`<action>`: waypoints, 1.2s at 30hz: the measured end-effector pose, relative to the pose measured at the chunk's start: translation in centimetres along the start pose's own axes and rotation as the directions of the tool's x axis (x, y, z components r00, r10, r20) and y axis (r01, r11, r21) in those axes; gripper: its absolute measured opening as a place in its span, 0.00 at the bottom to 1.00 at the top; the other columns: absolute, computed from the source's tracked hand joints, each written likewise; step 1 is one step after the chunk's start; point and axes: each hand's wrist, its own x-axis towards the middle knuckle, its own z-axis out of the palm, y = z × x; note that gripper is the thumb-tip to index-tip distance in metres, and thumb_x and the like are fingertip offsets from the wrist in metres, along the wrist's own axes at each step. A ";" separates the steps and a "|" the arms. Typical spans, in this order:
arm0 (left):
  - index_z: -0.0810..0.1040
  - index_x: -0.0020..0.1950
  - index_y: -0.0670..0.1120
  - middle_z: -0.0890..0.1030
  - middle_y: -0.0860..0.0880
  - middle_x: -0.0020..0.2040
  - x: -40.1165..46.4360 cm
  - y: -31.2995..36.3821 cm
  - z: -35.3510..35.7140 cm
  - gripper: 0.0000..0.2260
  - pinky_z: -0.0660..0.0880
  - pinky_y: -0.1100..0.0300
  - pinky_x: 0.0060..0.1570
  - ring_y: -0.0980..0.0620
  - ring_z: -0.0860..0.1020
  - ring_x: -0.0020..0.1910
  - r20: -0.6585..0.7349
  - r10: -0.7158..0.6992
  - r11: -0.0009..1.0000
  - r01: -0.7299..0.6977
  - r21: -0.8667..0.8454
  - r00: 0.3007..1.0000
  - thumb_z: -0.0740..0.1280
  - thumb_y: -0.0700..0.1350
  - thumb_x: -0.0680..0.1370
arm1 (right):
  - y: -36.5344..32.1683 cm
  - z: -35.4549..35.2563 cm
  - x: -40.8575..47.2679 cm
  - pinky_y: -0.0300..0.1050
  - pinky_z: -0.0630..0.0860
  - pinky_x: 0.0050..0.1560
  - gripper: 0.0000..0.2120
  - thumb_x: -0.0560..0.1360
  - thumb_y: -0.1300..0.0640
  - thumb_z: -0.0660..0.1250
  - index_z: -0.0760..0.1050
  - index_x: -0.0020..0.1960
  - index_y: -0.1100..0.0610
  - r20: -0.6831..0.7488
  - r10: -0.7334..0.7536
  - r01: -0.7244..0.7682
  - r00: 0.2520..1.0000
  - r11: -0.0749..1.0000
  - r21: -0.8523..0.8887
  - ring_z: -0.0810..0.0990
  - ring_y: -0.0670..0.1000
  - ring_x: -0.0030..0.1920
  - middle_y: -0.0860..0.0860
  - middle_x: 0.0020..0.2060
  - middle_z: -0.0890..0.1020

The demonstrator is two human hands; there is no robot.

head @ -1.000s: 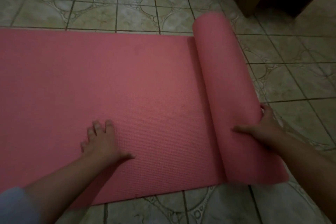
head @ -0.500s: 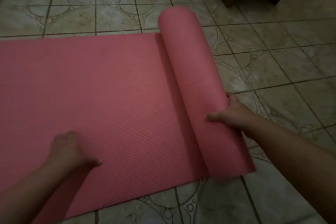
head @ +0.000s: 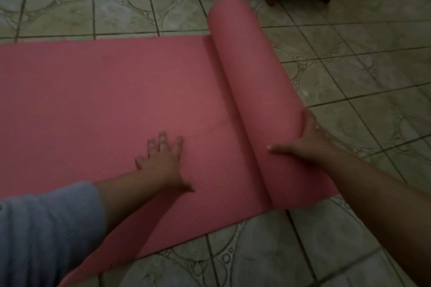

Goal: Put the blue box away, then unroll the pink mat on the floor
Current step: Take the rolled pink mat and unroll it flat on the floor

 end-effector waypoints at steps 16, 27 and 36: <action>0.39 0.77 0.45 0.37 0.42 0.78 -0.1 -2.5 0.6 0.62 0.53 0.38 0.73 0.40 0.42 0.77 -0.062 -0.044 0.998 0.042 -0.043 0.997 0.77 0.63 0.58 | -4.2 1.3 -3.4 0.44 0.72 0.53 0.48 0.64 0.54 0.75 0.52 0.77 0.50 0.049 -0.187 0.188 0.981 0.981 -0.035 0.77 0.59 0.58 0.59 0.61 0.77; 0.48 0.75 0.42 0.48 0.36 0.76 -0.3 -3.0 -0.1 0.58 0.61 0.41 0.70 0.34 0.51 0.75 -0.076 -0.050 0.997 0.054 0.057 0.996 0.77 0.62 0.57 | -1.3 -2.7 -1.4 0.50 0.70 0.65 0.58 0.61 0.55 0.79 0.43 0.78 0.49 0.061 -0.061 0.055 0.996 0.994 0.096 0.73 0.59 0.65 0.56 0.69 0.70; 0.42 0.77 0.44 0.39 0.34 0.76 0.8 1.4 0.4 0.55 0.53 0.42 0.75 0.34 0.43 0.76 0.070 0.132 0.987 -0.138 0.085 0.989 0.72 0.65 0.64 | -0.2 3.2 -3.2 0.66 0.48 0.72 0.61 0.57 0.29 0.72 0.40 0.76 0.44 -0.068 -0.080 0.054 0.994 0.943 -0.328 0.42 0.60 0.77 0.61 0.77 0.43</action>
